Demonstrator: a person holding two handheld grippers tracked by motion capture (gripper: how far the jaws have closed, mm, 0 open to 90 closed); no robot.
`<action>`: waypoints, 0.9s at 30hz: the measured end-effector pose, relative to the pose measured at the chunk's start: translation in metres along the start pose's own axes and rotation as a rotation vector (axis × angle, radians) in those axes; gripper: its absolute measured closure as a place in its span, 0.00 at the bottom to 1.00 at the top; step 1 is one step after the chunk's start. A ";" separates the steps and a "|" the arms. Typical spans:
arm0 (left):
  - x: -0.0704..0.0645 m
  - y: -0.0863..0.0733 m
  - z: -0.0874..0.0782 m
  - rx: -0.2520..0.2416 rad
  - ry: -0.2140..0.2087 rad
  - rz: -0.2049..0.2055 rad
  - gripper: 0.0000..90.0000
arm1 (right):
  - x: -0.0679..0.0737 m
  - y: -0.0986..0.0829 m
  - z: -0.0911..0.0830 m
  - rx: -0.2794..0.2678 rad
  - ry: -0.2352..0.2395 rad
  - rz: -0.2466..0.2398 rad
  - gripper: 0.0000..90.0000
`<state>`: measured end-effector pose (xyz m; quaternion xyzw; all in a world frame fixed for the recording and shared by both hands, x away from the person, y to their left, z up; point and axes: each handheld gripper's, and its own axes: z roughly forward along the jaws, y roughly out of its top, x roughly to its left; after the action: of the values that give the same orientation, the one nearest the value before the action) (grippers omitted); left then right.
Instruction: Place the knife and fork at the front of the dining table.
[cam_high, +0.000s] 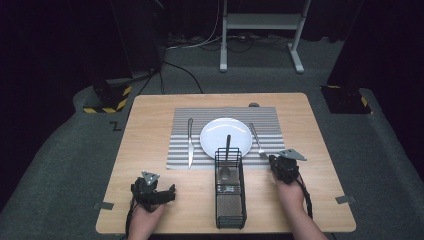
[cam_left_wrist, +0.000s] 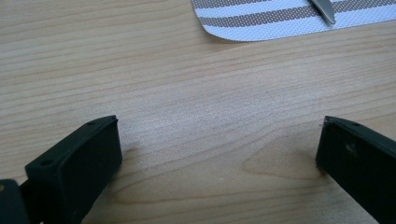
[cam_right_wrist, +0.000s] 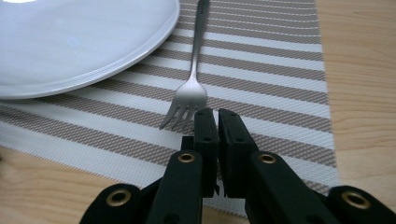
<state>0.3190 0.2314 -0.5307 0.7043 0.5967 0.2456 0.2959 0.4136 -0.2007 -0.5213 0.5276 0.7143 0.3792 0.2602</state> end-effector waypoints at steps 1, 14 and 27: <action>0.000 0.000 0.000 0.000 0.000 0.001 0.00 | 0.002 -0.001 -0.001 -0.001 0.004 -0.003 0.96; 0.000 0.000 0.000 0.000 0.000 0.000 0.00 | 0.020 -0.005 -0.008 -0.029 0.021 -0.032 0.91; 0.000 0.000 0.000 0.000 -0.001 0.000 0.00 | 0.022 0.009 -0.048 -0.297 0.042 -0.020 0.68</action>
<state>0.3192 0.2313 -0.5307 0.7046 0.5965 0.2452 0.2961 0.3746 -0.1909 -0.4850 0.4682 0.6608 0.4890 0.3241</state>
